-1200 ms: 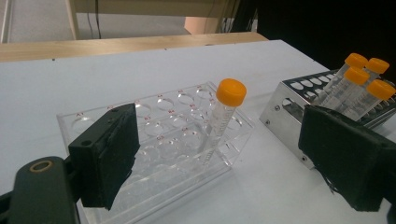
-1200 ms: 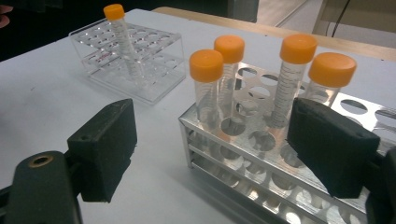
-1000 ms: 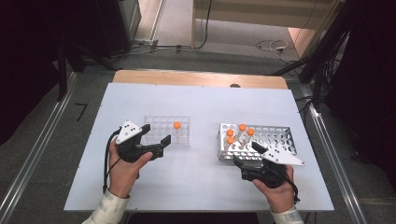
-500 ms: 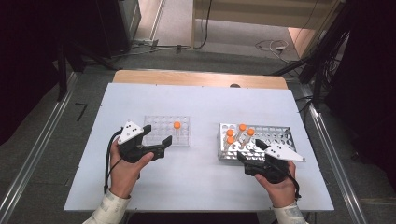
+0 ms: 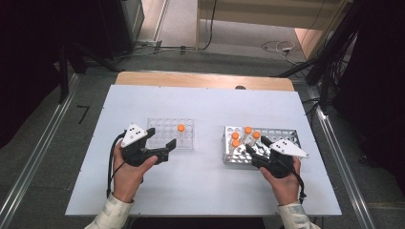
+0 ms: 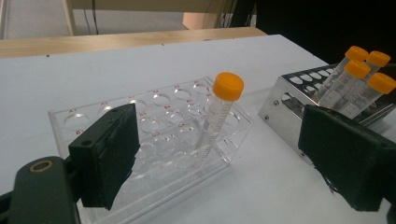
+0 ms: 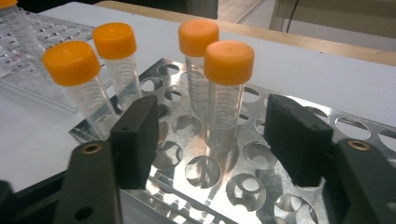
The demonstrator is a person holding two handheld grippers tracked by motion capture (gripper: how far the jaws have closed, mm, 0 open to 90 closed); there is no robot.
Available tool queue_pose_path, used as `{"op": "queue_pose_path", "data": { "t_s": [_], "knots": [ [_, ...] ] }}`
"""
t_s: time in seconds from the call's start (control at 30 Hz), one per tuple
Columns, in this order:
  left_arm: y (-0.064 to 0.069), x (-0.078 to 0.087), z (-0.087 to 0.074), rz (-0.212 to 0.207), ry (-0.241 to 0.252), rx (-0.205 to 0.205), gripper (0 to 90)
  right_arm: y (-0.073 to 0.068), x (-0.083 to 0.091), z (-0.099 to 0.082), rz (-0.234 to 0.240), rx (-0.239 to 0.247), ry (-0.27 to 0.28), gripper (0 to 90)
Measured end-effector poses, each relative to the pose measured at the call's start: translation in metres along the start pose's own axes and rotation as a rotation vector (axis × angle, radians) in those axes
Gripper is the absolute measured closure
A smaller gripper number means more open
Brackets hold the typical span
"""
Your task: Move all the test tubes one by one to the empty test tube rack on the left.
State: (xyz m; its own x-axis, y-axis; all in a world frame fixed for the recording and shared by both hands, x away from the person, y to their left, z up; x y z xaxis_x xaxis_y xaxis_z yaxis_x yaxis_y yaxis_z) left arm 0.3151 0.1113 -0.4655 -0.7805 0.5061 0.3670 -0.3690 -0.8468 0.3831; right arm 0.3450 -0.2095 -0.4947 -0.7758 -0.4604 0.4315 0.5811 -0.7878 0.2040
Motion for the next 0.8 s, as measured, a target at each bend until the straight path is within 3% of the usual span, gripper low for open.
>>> {"op": "queue_pose_path", "data": {
  "t_s": [0.23, 0.63, 0.8],
  "knots": [
    [0.0001, -0.0011, -0.0008, 0.000, -0.002, 0.000, 12.3, 0.0054, -0.0065, -0.0051, -0.019, -0.004, 0.000, 50.0],
    [0.0000, -0.0020, -0.0021, 0.002, -0.008, -0.001, 12.4, 0.0036, -0.0102, -0.0058, -0.006, 0.018, 0.002, 70.2],
    [-0.0001, -0.0021, -0.0021, 0.002, -0.008, 0.000, 12.4, 0.0037, -0.0084, -0.0028, -0.001, 0.016, 0.020, 71.8]
  ]
}}
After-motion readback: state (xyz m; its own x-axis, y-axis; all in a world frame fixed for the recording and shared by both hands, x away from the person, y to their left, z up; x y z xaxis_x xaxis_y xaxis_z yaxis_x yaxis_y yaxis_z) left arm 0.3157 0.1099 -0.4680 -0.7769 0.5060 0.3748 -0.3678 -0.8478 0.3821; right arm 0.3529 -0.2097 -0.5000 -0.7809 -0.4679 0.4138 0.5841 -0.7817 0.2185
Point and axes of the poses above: each handheld gripper's, and its own axes: x roughly backward along the jaws, z roughly out of its top, y roughly to its right, the point moved 8 cm from there along -x, roughly forward along the jaws, and after that the axes turned 12 degrees about x, right-handed, at the moved point
